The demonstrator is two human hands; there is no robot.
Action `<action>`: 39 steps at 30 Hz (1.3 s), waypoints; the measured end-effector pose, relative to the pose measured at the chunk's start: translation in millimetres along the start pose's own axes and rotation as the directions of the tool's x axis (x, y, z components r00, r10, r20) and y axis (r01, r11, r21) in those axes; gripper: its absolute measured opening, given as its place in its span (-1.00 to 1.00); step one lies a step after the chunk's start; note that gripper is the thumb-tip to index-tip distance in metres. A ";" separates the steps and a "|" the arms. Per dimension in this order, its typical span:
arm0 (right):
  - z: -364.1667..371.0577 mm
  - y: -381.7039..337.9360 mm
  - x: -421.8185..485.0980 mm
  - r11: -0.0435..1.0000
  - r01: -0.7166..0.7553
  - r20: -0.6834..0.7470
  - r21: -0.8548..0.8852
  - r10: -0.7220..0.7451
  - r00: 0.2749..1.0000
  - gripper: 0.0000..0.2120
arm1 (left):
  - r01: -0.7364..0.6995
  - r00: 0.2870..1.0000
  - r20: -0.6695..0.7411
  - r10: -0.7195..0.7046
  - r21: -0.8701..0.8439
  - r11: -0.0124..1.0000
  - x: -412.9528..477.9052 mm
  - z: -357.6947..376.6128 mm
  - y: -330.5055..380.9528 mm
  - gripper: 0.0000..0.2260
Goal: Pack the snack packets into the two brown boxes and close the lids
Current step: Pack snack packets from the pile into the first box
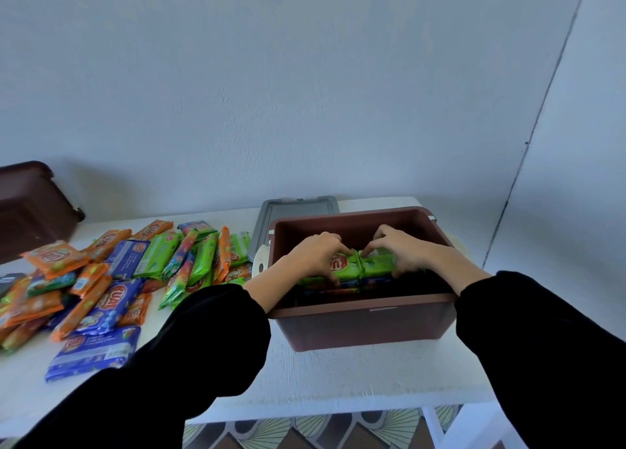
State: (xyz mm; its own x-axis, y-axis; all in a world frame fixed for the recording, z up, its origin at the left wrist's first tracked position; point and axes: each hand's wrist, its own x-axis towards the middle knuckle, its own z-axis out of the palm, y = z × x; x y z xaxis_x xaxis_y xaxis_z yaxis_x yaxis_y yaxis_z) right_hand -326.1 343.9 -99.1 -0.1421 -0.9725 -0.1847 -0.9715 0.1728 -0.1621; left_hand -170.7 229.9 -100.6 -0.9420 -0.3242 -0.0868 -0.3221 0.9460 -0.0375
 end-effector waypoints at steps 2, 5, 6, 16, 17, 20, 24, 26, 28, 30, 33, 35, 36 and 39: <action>-1.1 -0.5 -0.3 0.999 0.000 -0.009 -0.040 0.000 1.000 -0.35 | 0.004 1.000 -0.021 -0.003 0.039 0.999 -1.4 -1.1 1.4 -0.35; -2.0 -1.5 1.0 0.997 -0.004 -0.003 -0.079 0.004 1.000 -0.36 | -0.010 0.998 -0.064 0.020 0.151 0.988 -1.1 -2.0 3.4 -0.37; -2.4 -1.4 1.3 0.996 -0.006 -0.002 -0.084 0.006 1.000 -0.37 | -0.012 0.997 -0.070 0.025 0.176 0.984 -0.7 -2.2 3.9 -0.38; -42.3 -48.5 0.9 0.972 0.004 -0.300 0.234 0.068 0.951 -0.51 | 0.009 0.958 -0.262 -0.114 -0.374 0.928 -29.4 -39.1 -24.8 -0.68; -46.8 -59.8 5.3 0.966 0.020 -0.332 0.256 0.068 0.941 -0.52 | 0.022 0.940 -0.302 -0.156 -0.405 0.914 -38.4 -46.2 -33.8 -0.71; -53.8 -100.7 20.0 0.944 0.094 -0.393 0.315 0.040 0.919 -0.53 | 0.075 0.882 -0.389 -0.267 -0.443 0.893 -76.3 -59.4 -67.9 -0.76; -48.1 -163.8 41.1 0.919 0.213 -0.402 0.332 -0.066 0.913 -0.55 | 0.223 0.828 -0.379 -0.414 -0.454 0.863 -140.5 -55.9 -110.8 -0.79; -40.5 -197.0 49.7 0.911 0.263 -0.386 0.318 -0.129 0.913 -0.57 | 0.292 0.807 -0.347 -0.478 -0.469 0.834 -171.8 -48.3 -124.9 -0.79; -31.8 -228.7 55.8 0.897 0.309 -0.370 0.315 -0.184 0.911 -0.59 | 0.342 0.792 -0.319 -0.521 -0.474 0.811 -200.1 -38.3 -134.6 -0.79; -22.2 -256.8 58.7 0.884 0.348 -0.364 0.311 -0.228 0.903 -0.62 | 0.391 0.780 -0.285 -0.557 -0.473 0.790 -224.3 -26.7 -142.5 -0.80; -0.7 -285.8 66.1 0.892 0.360 -0.345 0.275 -0.258 0.902 -0.62 | 0.478 0.762 -0.185 -0.620 -0.486 0.732 -253.3 -6.1 -152.9 -0.76; 19.4 -293.2 73.8 0.912 0.325 -0.305 0.252 -0.243 0.921 -0.58 | 0.540 0.749 -0.104 -0.654 -0.475 0.694 -268.5 11.4 -158.2 -0.72; 30.5 -293.4 77.2 0.921 0.298 -0.285 0.249 -0.225 0.932 -0.58 | 0.565 0.744 -0.066 -0.665 -0.468 0.679 -275.1 22.6 -161.1 -0.70; 61.0 -284.6 83.3 0.961 0.192 -0.230 0.201 -0.145 0.962 -0.56 | 0.616 0.734 0.014 -0.679 -0.433 0.658 -291.9 58.5 -167.6 -0.64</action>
State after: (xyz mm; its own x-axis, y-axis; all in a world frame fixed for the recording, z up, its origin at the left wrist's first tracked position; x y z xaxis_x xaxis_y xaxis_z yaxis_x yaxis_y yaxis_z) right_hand -49.9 223.3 -127.5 -0.0400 -0.9968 0.0690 -0.9226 0.0104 -0.3856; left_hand 163.8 165.5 -127.2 -0.4719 -0.8801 -0.0519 -0.8331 0.4259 0.3529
